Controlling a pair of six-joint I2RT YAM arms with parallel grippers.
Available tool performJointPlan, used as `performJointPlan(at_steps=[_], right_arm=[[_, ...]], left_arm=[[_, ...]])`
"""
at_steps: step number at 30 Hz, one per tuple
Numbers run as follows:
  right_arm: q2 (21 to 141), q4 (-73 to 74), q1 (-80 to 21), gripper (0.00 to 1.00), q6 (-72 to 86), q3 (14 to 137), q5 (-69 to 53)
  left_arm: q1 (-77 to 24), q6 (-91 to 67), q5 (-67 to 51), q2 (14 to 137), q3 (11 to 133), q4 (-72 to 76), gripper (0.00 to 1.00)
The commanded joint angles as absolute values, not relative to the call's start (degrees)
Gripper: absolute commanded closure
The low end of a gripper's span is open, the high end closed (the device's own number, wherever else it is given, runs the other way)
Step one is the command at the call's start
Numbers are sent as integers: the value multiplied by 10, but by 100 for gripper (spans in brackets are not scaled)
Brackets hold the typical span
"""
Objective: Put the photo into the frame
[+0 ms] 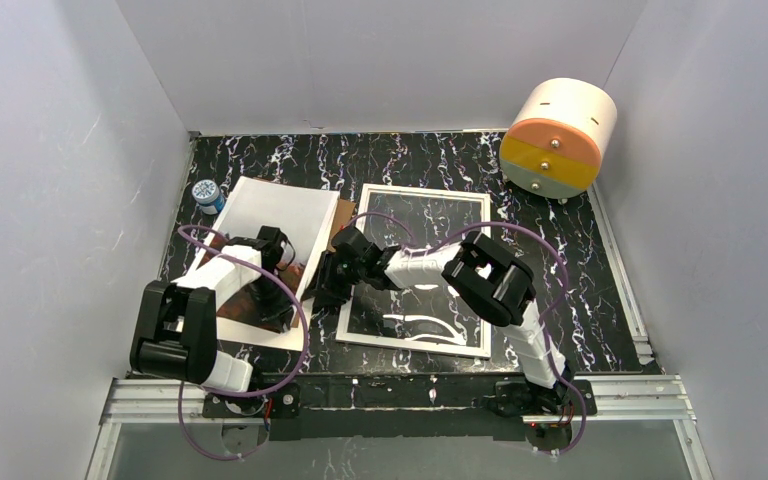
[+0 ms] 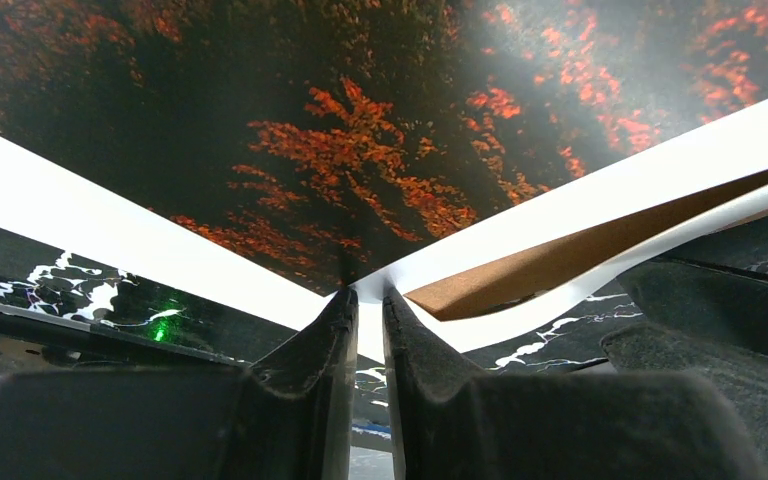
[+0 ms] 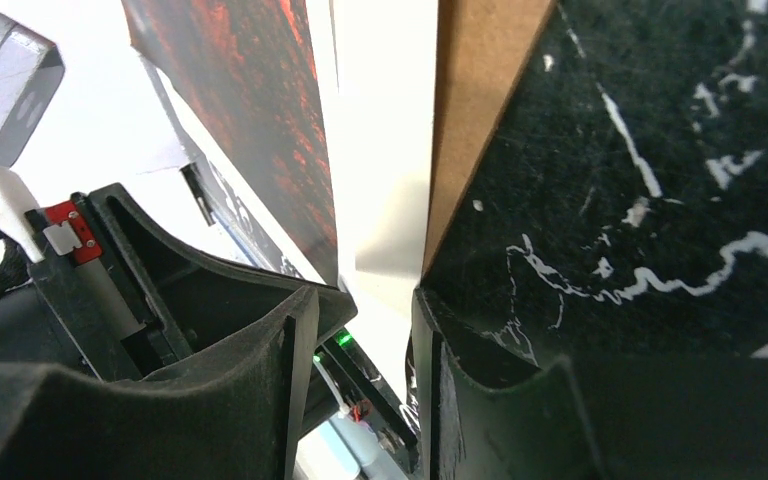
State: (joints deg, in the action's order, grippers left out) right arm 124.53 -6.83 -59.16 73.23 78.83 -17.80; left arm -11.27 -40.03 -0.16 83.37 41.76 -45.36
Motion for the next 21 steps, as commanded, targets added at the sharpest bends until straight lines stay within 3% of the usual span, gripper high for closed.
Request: performJointPlan(at_steps=[1, 21], right_arm=[[1246, -224, -607, 52, 721, 753, -218], [1247, -280, -641, 45, 744, 711, -239]], left_arm=[[-132, -418, -8, 882, 371, -418, 87], [-138, -420, -21, 867, 368, -412, 88]])
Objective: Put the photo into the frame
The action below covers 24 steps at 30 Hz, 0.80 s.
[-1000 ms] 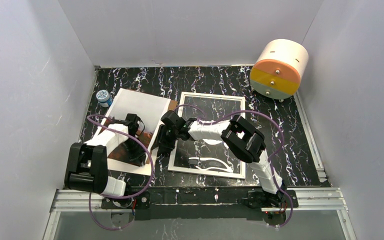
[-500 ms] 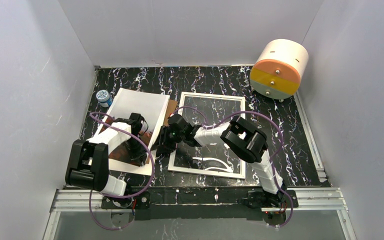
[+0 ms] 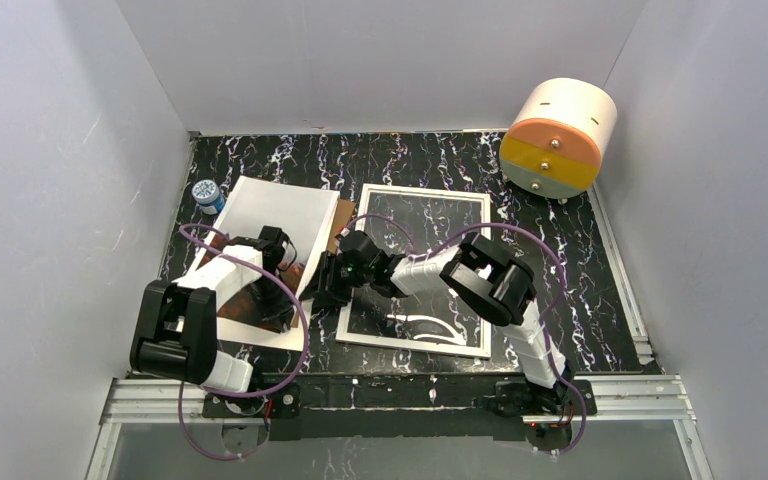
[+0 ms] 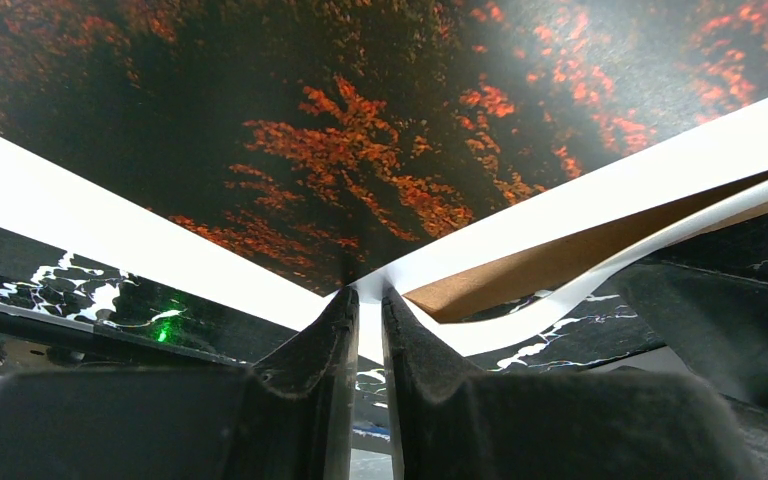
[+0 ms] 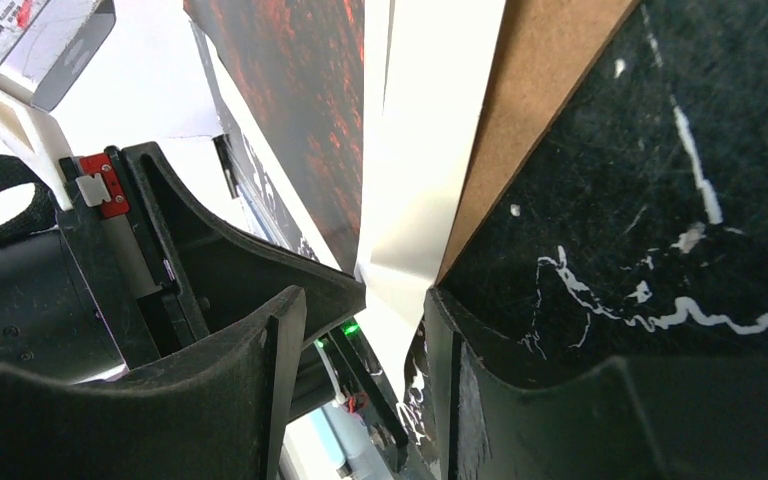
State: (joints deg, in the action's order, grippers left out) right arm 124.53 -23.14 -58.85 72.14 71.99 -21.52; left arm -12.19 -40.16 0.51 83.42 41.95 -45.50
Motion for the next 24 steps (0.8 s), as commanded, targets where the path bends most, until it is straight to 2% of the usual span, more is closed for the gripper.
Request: performJointPlan(at_steps=[1, 5, 20, 24], right_arm=[[1246, -283, -645, 45, 749, 707, -237], [1228, -280, -654, 50, 763, 685, -214], [1207, -285, -679, 51, 754, 665, -170], [1207, -286, -679, 58, 748, 668, -150]], left_arm=[[-139, -421, -21, 867, 367, -411, 88], [-141, -419, -20, 864, 367, -410, 89], [-142, -403, -15, 861, 377, -417, 89], [-142, -401, -15, 861, 379, -418, 89]])
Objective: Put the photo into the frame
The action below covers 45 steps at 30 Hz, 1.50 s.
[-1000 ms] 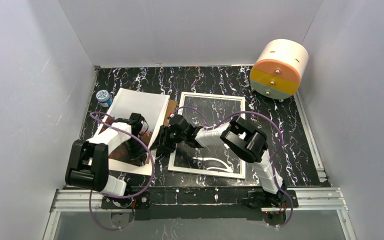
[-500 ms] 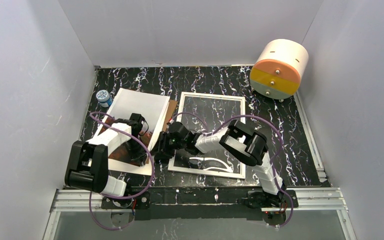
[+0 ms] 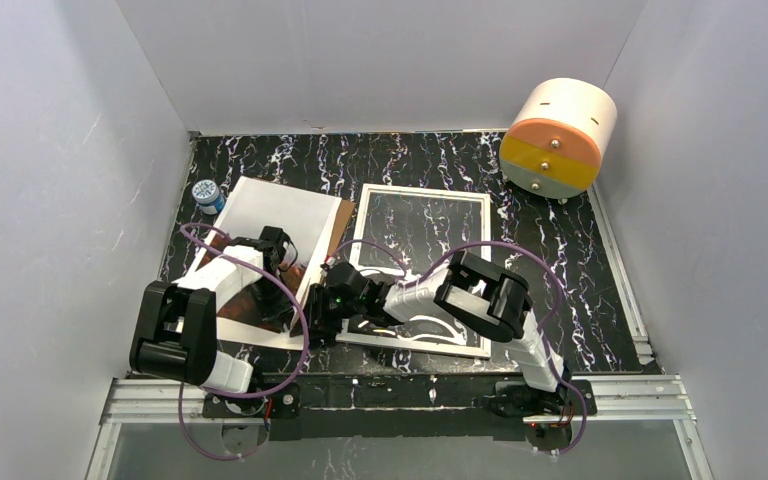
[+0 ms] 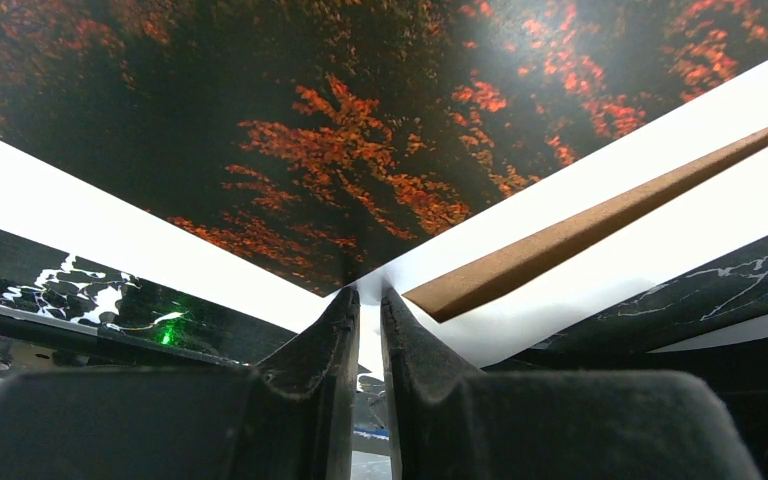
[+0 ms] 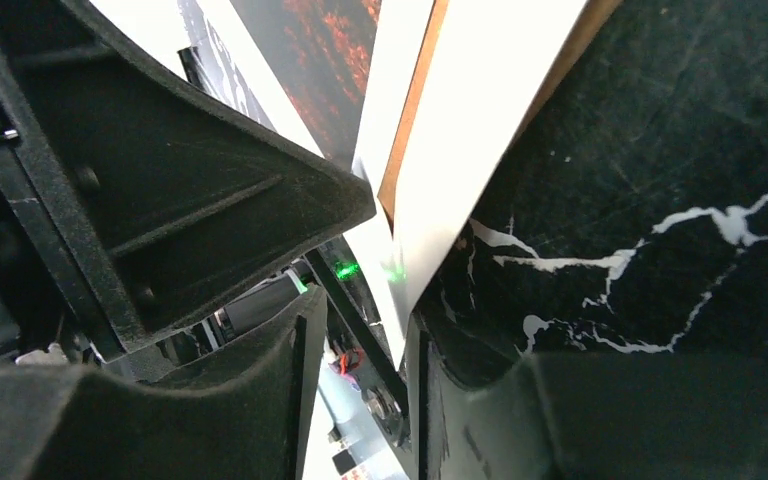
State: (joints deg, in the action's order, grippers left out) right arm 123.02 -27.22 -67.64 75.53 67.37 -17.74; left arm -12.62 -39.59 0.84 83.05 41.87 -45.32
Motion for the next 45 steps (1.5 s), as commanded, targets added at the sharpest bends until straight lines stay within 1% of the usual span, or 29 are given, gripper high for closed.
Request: performJointPlan(at_steps=[1, 4, 8, 9, 10, 13, 15, 19, 23, 28, 34, 37, 40, 45], right_arm=[[1207, -285, -679, 60, 744, 670, -138], [1208, -286, -679, 72, 730, 673, -122], [1206, -297, -679, 97, 714, 674, -110], [1203, -302, -679, 99, 711, 671, -108], [1197, -306, -679, 99, 707, 667, -103], [1157, -325, -678, 99, 688, 643, -92], [1125, -330, -678, 99, 670, 629, -92], [1058, -281, -677, 99, 630, 617, -99], [991, -206, -667, 99, 592, 610, -109], [922, -102, -634, 99, 553, 633, -145], [877, 47, -592, 99, 551, 676, -222], [846, 132, -585, 99, 535, 701, -217], [811, 199, -561, 99, 519, 711, -234], [770, 272, -537, 99, 439, 716, -249]], left_arm=[[-142, -400, -16, 859, 379, -419, 89], [-142, -397, -17, 855, 382, -420, 90], [-142, -386, -16, 849, 408, -438, 89], [-142, -383, -13, 846, 421, -452, 88], [-142, -380, -9, 840, 436, -463, 86], [-142, -368, 41, 820, 500, -499, 70], [-142, -362, 78, 809, 536, -521, 63], [-137, -356, 123, 798, 596, -551, 51], [-133, -356, 151, 792, 640, -556, 42], [-107, -354, 163, 806, 655, -548, 41], [-84, -353, 194, 834, 645, -534, 40], [-70, -351, 204, 852, 635, -519, 40], [-63, -350, 202, 865, 635, -507, 41], [-62, -338, 169, 869, 652, -494, 40]])
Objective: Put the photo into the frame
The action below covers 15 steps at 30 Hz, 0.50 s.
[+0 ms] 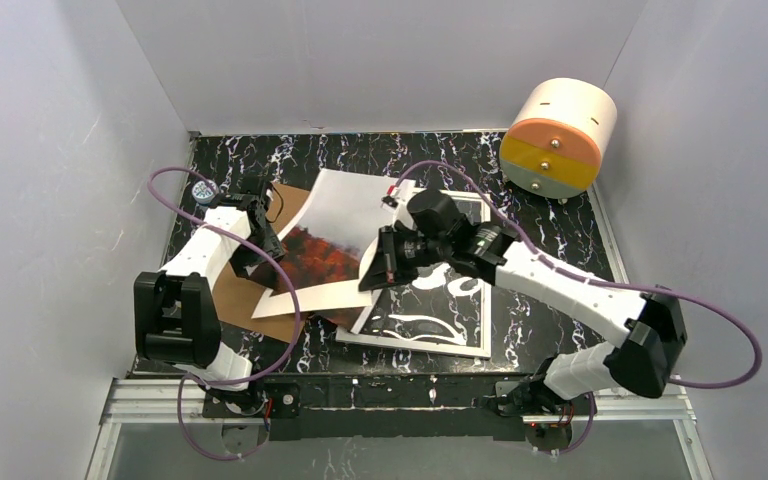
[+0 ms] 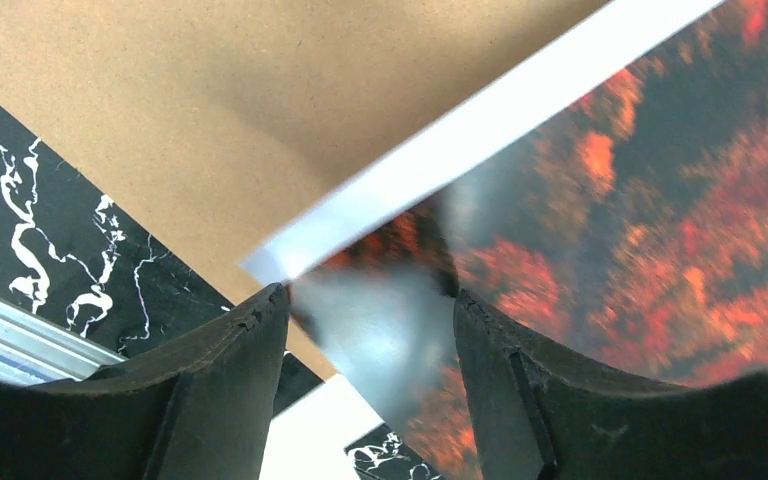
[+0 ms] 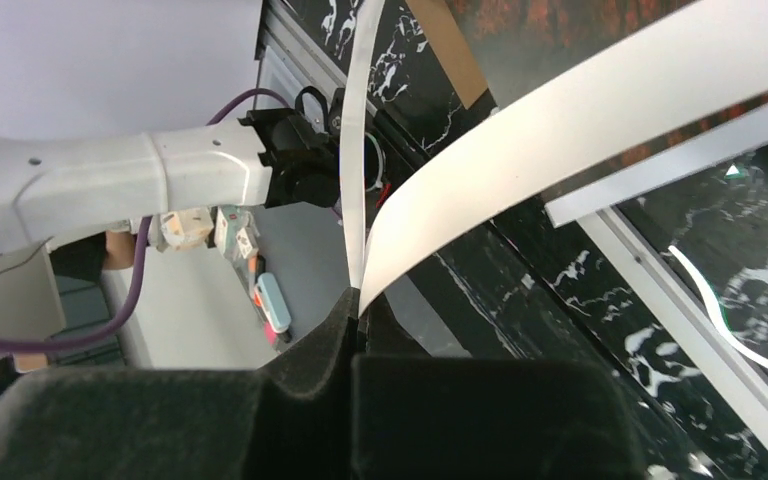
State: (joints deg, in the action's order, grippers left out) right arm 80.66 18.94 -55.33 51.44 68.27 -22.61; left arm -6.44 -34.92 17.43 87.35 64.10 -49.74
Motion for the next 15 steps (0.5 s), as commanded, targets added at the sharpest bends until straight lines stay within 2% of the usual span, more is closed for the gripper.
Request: performJointPlan(at_steps=[1, 5, 10, 15], right_arm=[[765, 282, -533, 99, 418, 720, -252], [775, 304, -517, 99, 391, 726, -271], [781, 275, -515, 99, 403, 683, -284], [783, 257, -512, 99, 418, 661, -278]], left_arm=[[-62, -335, 169, 870, 654, -494, 39], [-59, -320, 155, 873, 652, -496, 31], [-51, -299, 41, 868, 609, -453, 23], [-44, -315, -34, 854, 550, -394, 22]])
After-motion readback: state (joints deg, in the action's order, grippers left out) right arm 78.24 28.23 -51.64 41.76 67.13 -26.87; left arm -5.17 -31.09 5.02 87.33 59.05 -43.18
